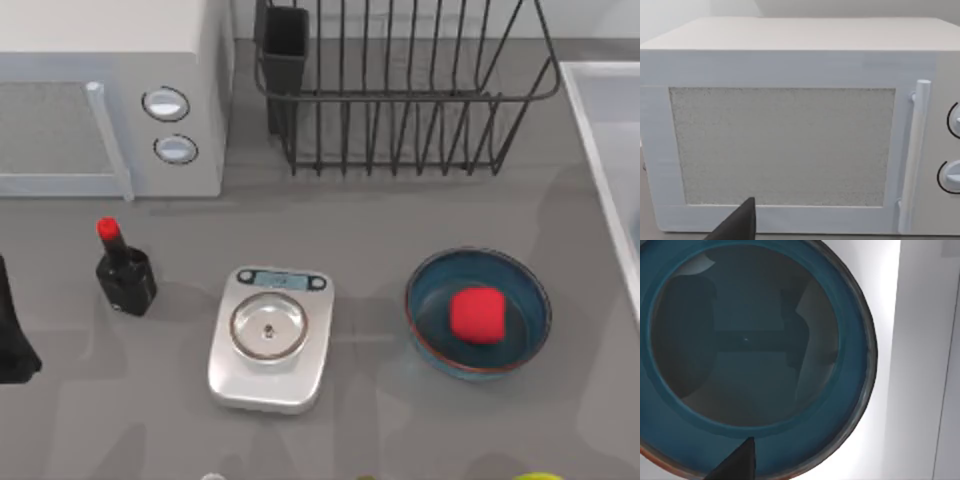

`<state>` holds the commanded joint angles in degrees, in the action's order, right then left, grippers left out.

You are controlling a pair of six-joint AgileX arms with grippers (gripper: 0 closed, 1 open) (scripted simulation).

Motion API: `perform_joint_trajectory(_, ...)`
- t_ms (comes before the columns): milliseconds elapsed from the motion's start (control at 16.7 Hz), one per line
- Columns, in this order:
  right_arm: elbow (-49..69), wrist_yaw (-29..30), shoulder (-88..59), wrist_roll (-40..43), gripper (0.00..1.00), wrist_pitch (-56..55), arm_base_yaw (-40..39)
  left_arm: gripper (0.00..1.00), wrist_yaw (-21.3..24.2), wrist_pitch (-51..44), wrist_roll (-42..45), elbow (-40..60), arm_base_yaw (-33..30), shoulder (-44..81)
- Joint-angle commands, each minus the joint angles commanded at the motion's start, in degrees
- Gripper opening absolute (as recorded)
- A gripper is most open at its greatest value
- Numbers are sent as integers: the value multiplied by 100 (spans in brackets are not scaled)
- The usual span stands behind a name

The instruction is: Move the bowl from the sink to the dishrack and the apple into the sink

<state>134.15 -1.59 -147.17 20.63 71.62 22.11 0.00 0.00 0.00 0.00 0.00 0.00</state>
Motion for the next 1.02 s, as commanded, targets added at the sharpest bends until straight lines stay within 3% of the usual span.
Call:
perform_joint_trajectory(240, -70, 3, -54, -19, 100, -109, -24, 100, 0, 0, 0, 0, 0, 0)
perform_joint_trajectory(660, -706, 15, -741, -46, 100, -1469, -41, 100, 0, 0, 0, 0, 0, 0)
perform_joint_trajectory(960, -749, 15, -794, -47, 100, -1545, -42, 100, 0, 0, 0, 0, 0, 0)
perform_joint_trajectory(1020, -749, 15, -794, -47, 92, -1545, -42, 100, 0, 0, 0, 0, 0, 0)
